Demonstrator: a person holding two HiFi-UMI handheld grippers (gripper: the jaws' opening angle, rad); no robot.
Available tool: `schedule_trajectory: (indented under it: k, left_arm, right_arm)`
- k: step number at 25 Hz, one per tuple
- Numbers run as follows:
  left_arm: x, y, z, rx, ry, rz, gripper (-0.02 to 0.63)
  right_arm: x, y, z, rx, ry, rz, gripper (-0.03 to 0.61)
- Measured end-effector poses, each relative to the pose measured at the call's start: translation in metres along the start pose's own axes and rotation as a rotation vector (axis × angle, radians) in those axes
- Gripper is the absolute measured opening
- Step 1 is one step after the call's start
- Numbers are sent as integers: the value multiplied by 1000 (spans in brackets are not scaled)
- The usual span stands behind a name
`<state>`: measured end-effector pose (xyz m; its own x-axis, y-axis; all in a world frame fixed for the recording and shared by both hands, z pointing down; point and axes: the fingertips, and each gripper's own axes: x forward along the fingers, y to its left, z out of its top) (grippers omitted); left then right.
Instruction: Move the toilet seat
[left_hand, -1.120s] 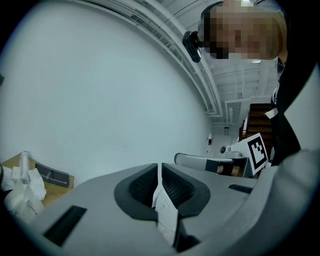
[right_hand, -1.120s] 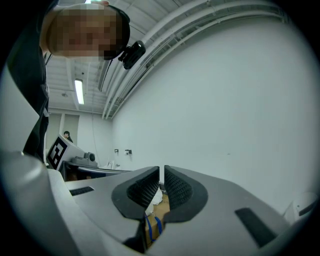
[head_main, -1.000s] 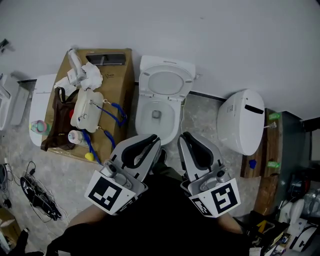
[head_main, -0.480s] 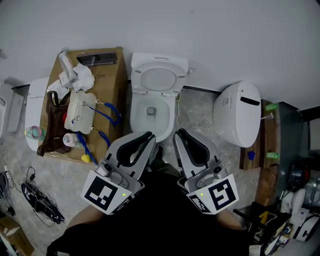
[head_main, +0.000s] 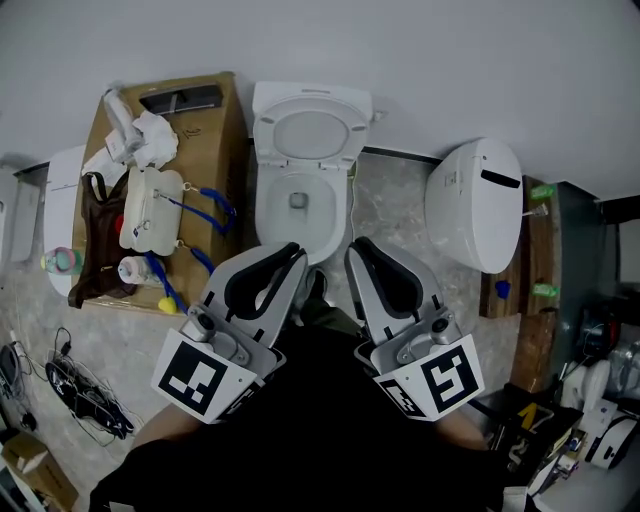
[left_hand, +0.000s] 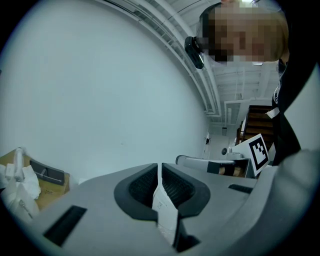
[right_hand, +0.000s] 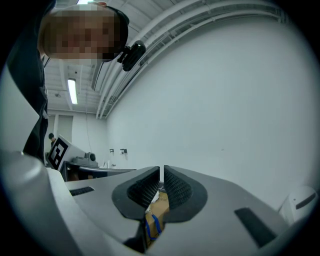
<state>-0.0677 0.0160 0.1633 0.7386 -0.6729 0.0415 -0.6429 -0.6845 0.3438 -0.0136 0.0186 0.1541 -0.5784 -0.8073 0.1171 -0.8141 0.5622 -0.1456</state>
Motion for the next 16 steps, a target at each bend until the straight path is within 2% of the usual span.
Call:
schedule_trajectory:
  k: [16]
  left_arm:
    - [-7, 2, 3, -12, -8, -5, 37]
  right_arm:
    - [0, 10, -1, -4, 13, -6, 51]
